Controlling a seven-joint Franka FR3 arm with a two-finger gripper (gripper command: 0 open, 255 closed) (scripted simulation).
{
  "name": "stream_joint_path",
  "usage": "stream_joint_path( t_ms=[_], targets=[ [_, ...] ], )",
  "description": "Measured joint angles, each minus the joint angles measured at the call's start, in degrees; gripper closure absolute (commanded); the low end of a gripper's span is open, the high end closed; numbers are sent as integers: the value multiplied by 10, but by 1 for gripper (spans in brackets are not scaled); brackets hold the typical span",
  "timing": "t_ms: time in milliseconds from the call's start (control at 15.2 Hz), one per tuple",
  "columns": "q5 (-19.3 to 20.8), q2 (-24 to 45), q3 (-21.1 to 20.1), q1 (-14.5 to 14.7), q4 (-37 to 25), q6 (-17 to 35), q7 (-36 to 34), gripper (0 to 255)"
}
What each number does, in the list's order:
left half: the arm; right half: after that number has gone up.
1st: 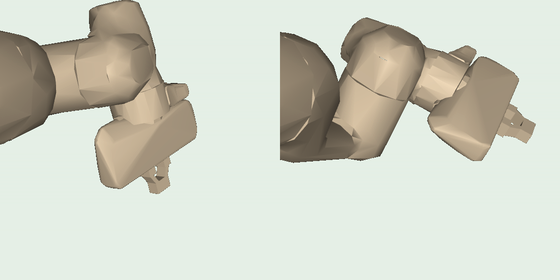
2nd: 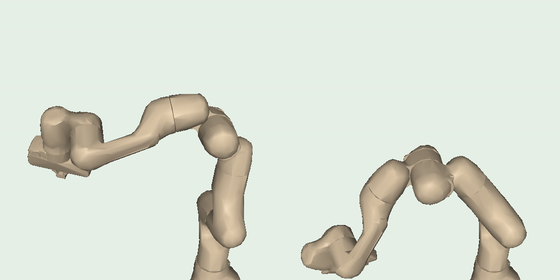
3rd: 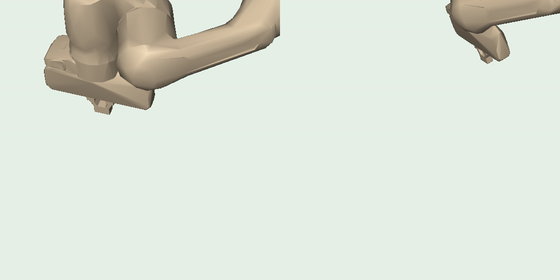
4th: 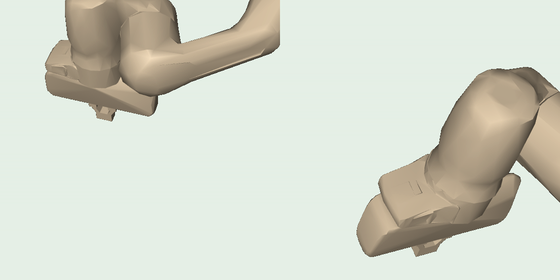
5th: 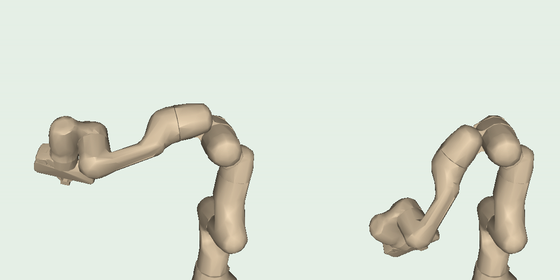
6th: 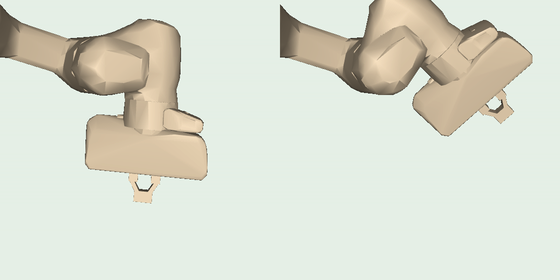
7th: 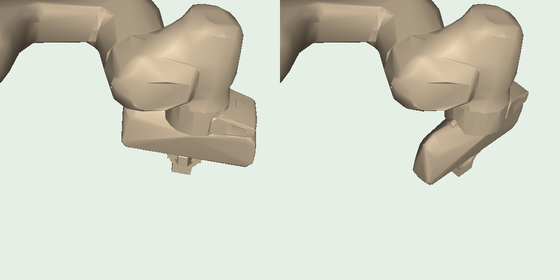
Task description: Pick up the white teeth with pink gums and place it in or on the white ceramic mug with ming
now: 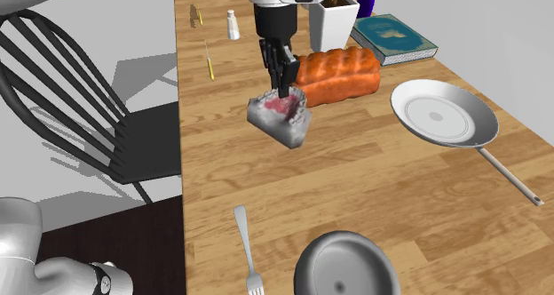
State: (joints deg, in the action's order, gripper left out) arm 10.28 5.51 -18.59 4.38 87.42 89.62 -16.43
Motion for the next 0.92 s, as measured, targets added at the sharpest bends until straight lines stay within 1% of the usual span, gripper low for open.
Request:
stream_joint_path(
  t_ms=[594, 726, 924],
  targets=[
    [10, 27, -3, 7, -104, -79, 6, 255],
    [8, 21, -1, 4, -104, -83, 11, 255],
    [0, -3, 14, -18, -82, -79, 46, 255]
  ],
)
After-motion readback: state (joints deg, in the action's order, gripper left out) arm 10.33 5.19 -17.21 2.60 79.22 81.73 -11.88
